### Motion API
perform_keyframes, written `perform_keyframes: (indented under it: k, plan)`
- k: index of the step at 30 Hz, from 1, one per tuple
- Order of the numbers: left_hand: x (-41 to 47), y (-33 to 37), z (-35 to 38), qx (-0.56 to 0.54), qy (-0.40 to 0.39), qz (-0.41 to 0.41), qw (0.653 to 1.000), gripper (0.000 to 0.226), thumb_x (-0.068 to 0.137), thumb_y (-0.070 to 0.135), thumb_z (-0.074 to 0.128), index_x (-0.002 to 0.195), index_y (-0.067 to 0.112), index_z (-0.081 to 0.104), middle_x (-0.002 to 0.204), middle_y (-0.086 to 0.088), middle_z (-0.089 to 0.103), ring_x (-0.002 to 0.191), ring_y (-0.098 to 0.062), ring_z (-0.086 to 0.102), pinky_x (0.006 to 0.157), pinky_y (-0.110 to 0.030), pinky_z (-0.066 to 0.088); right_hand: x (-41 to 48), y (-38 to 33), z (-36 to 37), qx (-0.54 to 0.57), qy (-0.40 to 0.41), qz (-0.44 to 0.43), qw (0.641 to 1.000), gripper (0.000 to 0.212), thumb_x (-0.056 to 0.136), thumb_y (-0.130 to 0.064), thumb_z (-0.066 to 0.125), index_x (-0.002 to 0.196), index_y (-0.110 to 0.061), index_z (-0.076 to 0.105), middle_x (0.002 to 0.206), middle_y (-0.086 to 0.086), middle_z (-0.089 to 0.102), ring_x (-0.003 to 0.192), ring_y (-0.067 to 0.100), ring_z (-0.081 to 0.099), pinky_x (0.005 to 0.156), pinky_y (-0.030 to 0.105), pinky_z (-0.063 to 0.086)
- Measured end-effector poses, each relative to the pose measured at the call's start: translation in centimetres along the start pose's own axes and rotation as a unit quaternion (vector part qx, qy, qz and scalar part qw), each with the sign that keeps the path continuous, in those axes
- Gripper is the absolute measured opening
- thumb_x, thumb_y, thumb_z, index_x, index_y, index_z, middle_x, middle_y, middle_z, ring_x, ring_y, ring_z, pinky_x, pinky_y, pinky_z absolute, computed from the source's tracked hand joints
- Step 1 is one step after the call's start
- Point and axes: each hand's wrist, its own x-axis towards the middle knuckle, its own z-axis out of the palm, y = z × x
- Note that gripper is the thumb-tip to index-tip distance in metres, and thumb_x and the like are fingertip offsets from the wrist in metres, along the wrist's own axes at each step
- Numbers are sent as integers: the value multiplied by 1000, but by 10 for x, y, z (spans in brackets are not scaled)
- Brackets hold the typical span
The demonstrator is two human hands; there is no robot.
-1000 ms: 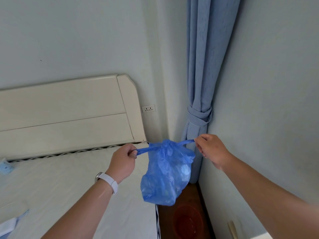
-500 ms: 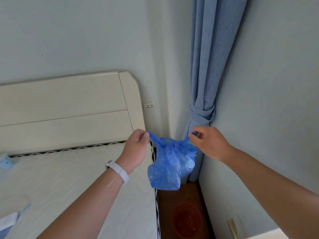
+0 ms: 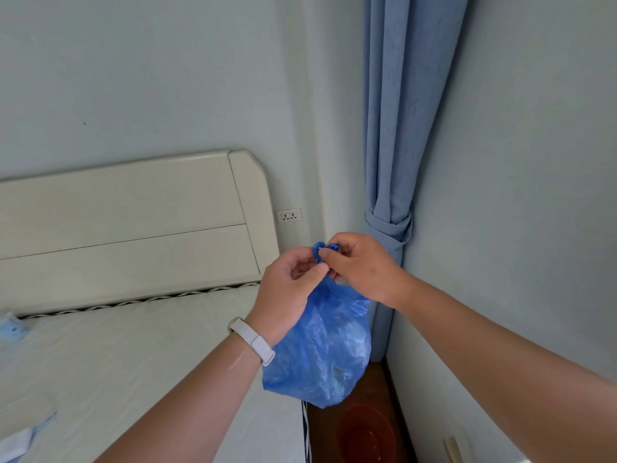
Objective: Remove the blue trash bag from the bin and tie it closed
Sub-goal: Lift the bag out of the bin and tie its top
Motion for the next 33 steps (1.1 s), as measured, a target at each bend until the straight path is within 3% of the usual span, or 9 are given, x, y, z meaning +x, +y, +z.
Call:
perform_keyframes:
  k: [3,6,12,15,17,20,24,27,33]
  plan:
    - [-1,-1,-4,34,1,24,999,17,85,4,68,101,9,69,95,-17,73,91,-29,70,86,-36,55,-2,-2,1,22,-24,13,999,17,92,-17,62,76,-12,64,69,5,65,59,8,60,65,25,56]
    - [-1,2,-4,35,-9,24,999,18,83,-1,68,94,13,71,88,-11,75,84,-21,71,81,-31,55,-2,-1,-2,49,-34,14,998,15,90,-14,66,75,-14,64,69,6,65,56,6,60,60,20,53]
    - [-3,5,-1,72,28,12,997,11,84,8,70,81,18,74,71,5,73,69,-8,67,69,-22,53,-8,1,-6,55,-41,23,997,6,88,-12,68,87,-6,67,77,13,68,65,13,64,65,24,54]
    - [-2,5,-2,57,43,-5,997,6,85,10,69,84,13,74,71,2,71,65,-6,64,68,-25,51,-15,4,-5,53,-5,27,998,5,87,-15,69,86,-13,65,76,4,66,67,14,61,62,23,53]
    - [1,8,-3,55,53,-7,997,7,85,11,67,87,13,73,76,-1,72,69,-7,64,73,-29,53,-23,12,-7,-1,17,24,1000,11,86,-23,71,93,-19,64,85,-5,64,75,11,60,68,22,51]
    - [6,15,-8,32,70,-4,997,8,86,11,65,86,15,73,77,-2,72,72,-11,64,76,-35,54,-40,36,-10,-77,12,33,996,34,84,-34,71,114,-30,56,113,-10,59,105,3,57,91,23,46]
    - [5,26,-10,-20,62,-1,998,10,87,8,65,83,16,72,76,-4,72,72,-14,65,73,-31,54,-63,67,-4,-115,-29,83,989,80,80,-54,68,146,-32,29,150,-13,35,137,2,33,115,30,29]
    - [-1,28,-7,-38,39,-7,999,10,86,7,66,84,14,72,75,-5,72,74,-18,66,78,-37,55,-74,71,11,-112,-41,87,989,91,79,-60,65,151,-31,17,155,-13,25,140,1,24,117,30,23]
    - [-15,23,3,-96,21,-49,994,11,76,20,71,85,13,73,82,-18,69,78,-31,63,87,-58,50,-79,61,35,-140,-25,-18,990,75,80,-62,62,142,-34,32,140,-12,45,131,4,42,109,35,39]
